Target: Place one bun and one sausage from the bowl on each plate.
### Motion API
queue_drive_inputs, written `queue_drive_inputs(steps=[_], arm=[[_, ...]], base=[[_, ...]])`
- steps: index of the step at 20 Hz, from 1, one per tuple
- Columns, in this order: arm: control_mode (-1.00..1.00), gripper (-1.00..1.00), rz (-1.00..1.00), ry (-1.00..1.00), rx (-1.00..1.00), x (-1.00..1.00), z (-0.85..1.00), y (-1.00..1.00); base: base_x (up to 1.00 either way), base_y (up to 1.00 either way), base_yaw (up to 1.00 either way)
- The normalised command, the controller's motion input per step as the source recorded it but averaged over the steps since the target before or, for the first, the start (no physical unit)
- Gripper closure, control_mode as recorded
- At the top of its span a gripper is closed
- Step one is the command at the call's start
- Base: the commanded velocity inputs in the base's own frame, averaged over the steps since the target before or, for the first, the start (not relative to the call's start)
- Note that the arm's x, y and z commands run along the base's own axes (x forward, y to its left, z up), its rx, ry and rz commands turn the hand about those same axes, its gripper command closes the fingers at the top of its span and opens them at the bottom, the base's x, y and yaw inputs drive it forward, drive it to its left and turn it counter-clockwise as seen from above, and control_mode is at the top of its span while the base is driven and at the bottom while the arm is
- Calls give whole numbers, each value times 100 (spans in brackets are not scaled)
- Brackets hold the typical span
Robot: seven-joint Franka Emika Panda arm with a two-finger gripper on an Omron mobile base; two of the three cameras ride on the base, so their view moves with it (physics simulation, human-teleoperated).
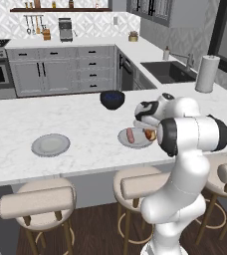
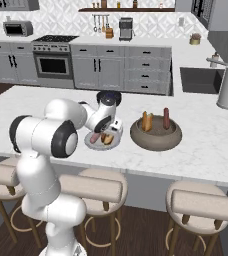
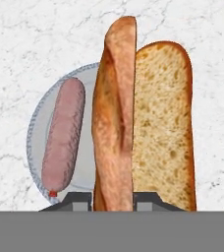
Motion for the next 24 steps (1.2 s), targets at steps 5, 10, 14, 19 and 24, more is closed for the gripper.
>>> queue_drive_inputs(steps=[5,10,14,19,24], arm=[[-100,100,0,0,4,32,-30,4],[-100,100,0,1,2,65,-15,5],[-100,100,0,9,2,44,-31,12],[-100,-100,0,7,1,9,-31,17],[-100,-100,0,-4,0,-43,16,2]], base=[[0,0,0],[0,0,0],[0,0,0],[0,0,0],[0,0,0]])
